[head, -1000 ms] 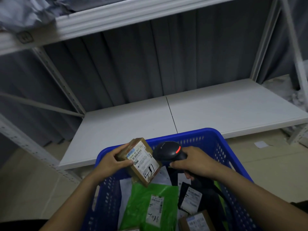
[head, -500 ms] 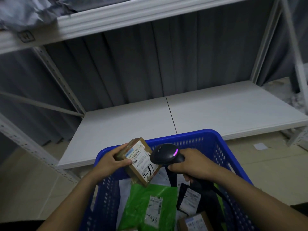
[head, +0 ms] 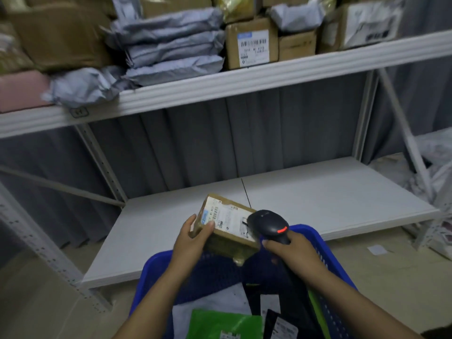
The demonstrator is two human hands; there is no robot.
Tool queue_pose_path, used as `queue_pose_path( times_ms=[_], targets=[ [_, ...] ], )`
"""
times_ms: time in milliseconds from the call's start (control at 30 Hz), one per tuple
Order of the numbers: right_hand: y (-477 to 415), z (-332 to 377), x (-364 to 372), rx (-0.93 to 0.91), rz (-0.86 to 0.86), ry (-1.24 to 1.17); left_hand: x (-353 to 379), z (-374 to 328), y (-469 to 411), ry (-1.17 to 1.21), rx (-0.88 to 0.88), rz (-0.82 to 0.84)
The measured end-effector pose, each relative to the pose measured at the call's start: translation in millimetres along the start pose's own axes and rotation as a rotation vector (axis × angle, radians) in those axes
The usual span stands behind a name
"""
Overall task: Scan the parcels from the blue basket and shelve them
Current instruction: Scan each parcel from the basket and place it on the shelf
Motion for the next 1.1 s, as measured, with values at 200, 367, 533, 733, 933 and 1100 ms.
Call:
queue_pose_path(
  times_ms=[200,367,533,733,933,1100],
  targets=[
    [9.5,30.2,-46.8,0.001,-0.196,-0.254,37.7,-67.9,14.1,0.096,0.062,0.129],
    [12.1,62.9,-97.1,-0.040,-0.318,-0.382,68.8,-123.0,24.1,-0.002,0.219,0.381],
    [12.8,114.4,-149.1,-0.146,-0.448,-0.339,77.2,-187.5,24.8,-0.102,0.396,0.391],
    [13.2,183.7,-192.9,-0.285,-0.495,-0.314,82.5,-275.8,30.7,-0.123,0.604,0.329],
    [-1.6,245.0,-241.1,-0.373,-0.591,-0.331,84.0,-371.2,26.6,-0.060,0.730,0.112],
    [-30.2,282.1,-273.6,-0.404,-0.630,-0.359,87.0,-439.0,18.3,-0.059,0.812,-0.181]
  ],
)
Point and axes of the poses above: each hand's wrist, its own y-axis away from the middle knuckle, its own x-axis out of the palm, z = x × y, the point moved 7 cm from there along -y, towards the middle knuckle, and after that the axes turned 11 degrees about -z, right-handed, at the moved point
